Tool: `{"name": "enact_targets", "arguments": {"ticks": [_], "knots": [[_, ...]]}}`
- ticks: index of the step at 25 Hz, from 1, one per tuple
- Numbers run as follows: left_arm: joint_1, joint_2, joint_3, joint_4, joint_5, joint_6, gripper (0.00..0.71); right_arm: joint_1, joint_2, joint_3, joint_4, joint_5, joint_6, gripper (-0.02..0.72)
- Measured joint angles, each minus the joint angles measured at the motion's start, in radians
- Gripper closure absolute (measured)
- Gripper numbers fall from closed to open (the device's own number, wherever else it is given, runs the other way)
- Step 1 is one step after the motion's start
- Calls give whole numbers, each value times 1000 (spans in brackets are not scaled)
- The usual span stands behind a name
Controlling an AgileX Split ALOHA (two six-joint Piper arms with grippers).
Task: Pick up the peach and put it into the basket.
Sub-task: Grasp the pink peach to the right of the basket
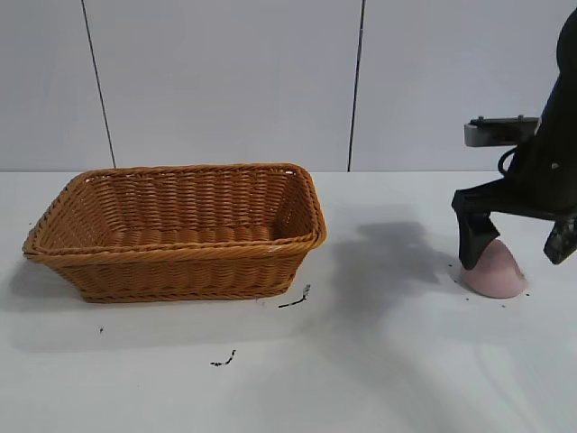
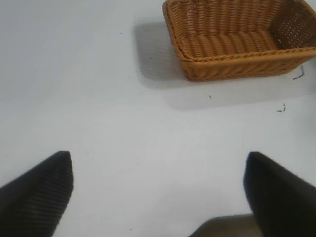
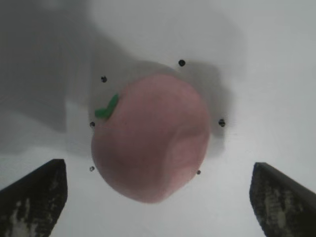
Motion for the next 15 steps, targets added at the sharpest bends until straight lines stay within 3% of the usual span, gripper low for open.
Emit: {"name": "enact_targets", "arguments": {"ticks": [2, 3, 6, 8, 9, 11, 15], "knots": [[0, 0, 0, 0, 0, 0, 18, 0, 0, 0, 0, -15, 0, 22], [0, 0, 0, 0, 0, 0, 18, 0, 1, 0, 0, -21, 0, 62], [0, 0, 0, 0, 0, 0, 18, 0, 1, 0, 0, -23, 0, 304], [0, 0, 0, 0, 0, 0, 18, 0, 1, 0, 0, -24, 0, 517], [0, 0, 0, 0, 0, 0, 18, 0, 0, 0, 0, -24, 0, 577], [0, 0, 0, 0, 0, 0, 18, 0, -2, -2, -1, -27, 0, 645], [0, 0, 0, 0, 0, 0, 18, 0, -25, -4, -9, -16, 0, 676]]}}
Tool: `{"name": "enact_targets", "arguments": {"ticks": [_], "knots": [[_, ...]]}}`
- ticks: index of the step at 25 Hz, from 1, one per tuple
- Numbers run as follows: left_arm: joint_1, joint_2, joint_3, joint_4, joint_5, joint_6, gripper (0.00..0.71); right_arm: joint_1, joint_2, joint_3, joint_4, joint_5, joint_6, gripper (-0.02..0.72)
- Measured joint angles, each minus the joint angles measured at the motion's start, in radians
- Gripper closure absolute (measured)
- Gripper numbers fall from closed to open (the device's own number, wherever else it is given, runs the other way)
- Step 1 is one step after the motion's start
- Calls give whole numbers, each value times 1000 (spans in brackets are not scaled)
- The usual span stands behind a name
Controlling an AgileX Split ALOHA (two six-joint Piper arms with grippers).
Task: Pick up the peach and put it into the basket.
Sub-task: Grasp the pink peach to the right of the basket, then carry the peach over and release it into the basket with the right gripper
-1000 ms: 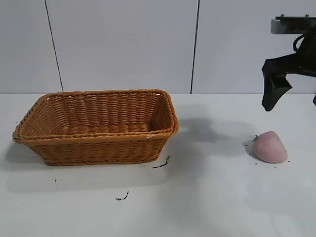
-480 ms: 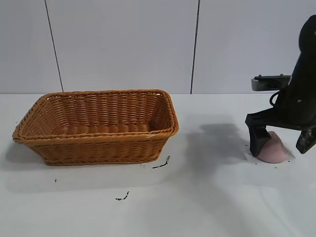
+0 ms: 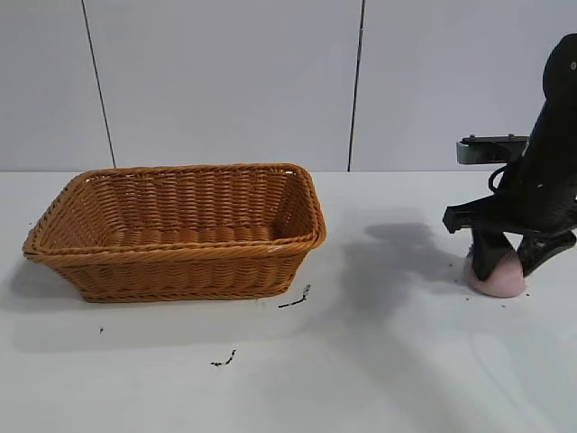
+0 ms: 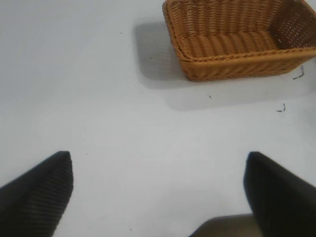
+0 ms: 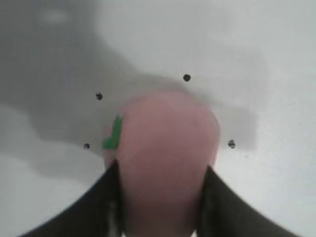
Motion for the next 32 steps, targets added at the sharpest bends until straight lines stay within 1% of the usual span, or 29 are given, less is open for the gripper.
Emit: {"name": "enact_targets", "arguments": {"ticks": [4, 5, 7, 10, 14, 18, 23, 26, 29, 32], "knots": [[0, 0, 0, 0, 0, 0, 18, 0, -88, 0, -8, 9, 0, 682], [0, 0, 0, 0, 0, 0, 18, 0, -117, -9, -8, 24, 0, 682], [0, 0, 0, 0, 0, 0, 18, 0, -155, -52, 0, 82, 0, 682], [0, 0, 0, 0, 0, 0, 18, 19, -166, -182, 13, 191, 0, 683], [0, 0, 0, 0, 0, 0, 18, 109, -122, -385, 15, 305, 0, 684], [0, 0, 0, 0, 0, 0, 18, 254, -32, -566, 19, 364, 0, 684], [0, 0, 0, 0, 0, 0, 18, 442, 84, -730, 24, 378, 0, 686], [0, 0, 0, 0, 0, 0, 18, 524, 145, -769, 30, 355, 0, 687], [0, 0, 0, 0, 0, 0, 18, 569, 212, -772, 29, 307, 3, 687], [0, 0, 0, 0, 0, 0, 18, 576, 286, -772, 27, 278, 6, 687]]}}
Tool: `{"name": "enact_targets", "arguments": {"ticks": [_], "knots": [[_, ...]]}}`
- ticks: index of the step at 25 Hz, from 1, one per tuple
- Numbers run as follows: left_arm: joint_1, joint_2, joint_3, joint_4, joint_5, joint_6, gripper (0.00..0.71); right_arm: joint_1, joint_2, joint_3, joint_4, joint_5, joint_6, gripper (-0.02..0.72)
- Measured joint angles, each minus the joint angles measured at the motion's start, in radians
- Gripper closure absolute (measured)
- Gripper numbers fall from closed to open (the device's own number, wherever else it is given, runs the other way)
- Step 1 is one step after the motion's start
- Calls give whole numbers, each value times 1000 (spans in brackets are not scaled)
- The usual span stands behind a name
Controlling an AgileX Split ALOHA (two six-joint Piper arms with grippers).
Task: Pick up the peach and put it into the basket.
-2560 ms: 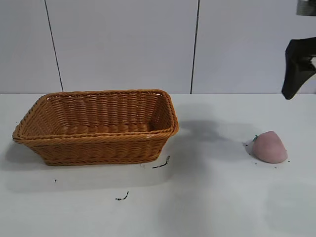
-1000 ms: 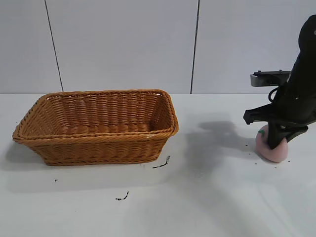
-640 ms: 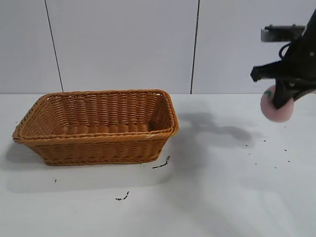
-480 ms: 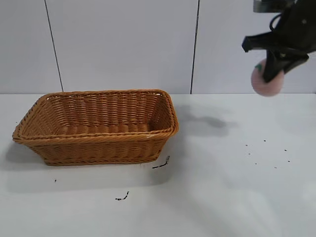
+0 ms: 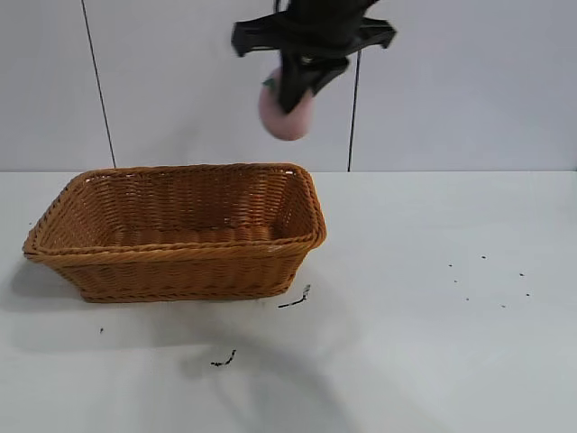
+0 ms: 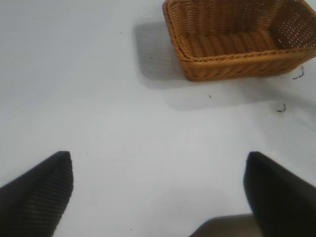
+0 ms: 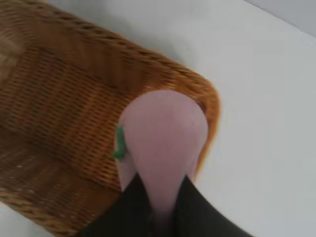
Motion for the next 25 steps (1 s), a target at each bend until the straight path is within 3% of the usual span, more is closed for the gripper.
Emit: {"name": "enact_targets", "arguments": {"ticks": [5, 7, 9, 12, 14, 21, 25], "knots": [[0, 0, 0, 0, 0, 0, 18, -4, 66, 0, -49, -35, 9, 678], [0, 0, 0, 0, 0, 0, 18, -5, 66, 0, -49, -41, 13, 628], [0, 0, 0, 0, 0, 0, 18, -5, 64, 0, -49, -41, 13, 502], [0, 0, 0, 0, 0, 0, 18, -5, 60, 0, -52, -30, 13, 157], [0, 0, 0, 0, 0, 0, 18, -5, 47, 0, -65, -13, 14, 66], [0, 0, 0, 0, 0, 0, 18, -21, -53, 0, -85, 16, 15, 15], [0, 0, 0, 0, 0, 0, 18, -103, -89, -4, -77, 22, 15, 15]]}}
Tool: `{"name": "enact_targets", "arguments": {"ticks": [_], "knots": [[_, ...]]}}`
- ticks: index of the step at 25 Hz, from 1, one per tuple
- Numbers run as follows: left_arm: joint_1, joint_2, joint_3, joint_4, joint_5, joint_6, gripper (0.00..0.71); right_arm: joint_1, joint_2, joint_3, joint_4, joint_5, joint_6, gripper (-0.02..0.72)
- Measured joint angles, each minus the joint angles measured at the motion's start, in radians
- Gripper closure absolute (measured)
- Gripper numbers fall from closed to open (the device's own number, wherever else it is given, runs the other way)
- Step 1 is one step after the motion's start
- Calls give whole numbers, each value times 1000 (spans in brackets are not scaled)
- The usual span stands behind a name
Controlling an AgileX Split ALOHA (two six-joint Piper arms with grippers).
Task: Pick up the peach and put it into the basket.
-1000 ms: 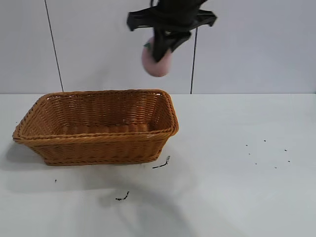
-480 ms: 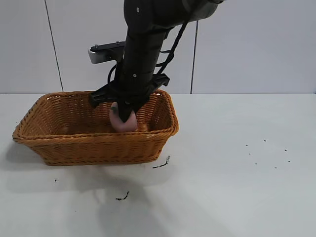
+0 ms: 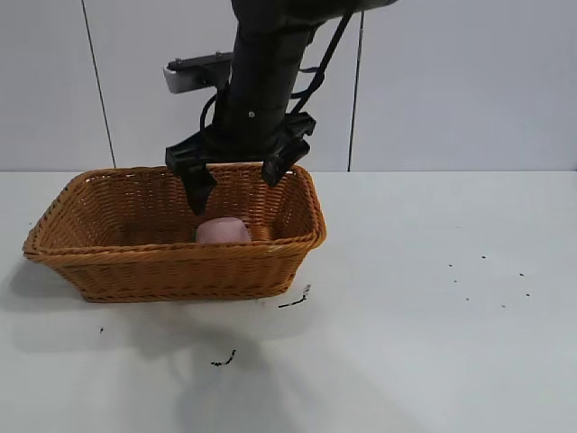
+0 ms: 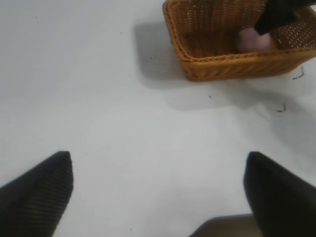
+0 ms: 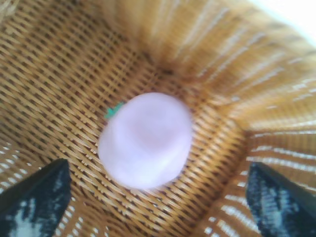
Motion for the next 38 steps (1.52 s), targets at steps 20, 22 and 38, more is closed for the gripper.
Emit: {"name": "enact_targets", "arguments": {"ticks": [20, 22, 38], "knots": [[0, 0, 0, 0, 0, 0, 18, -547, -23, 0, 69, 165, -46, 14], [0, 0, 0, 0, 0, 0, 18, -546, -39, 0, 86, 185, -62, 14], [0, 0, 0, 0, 0, 0, 18, -542, -364, 349, 116, 303, -72, 14]]}}
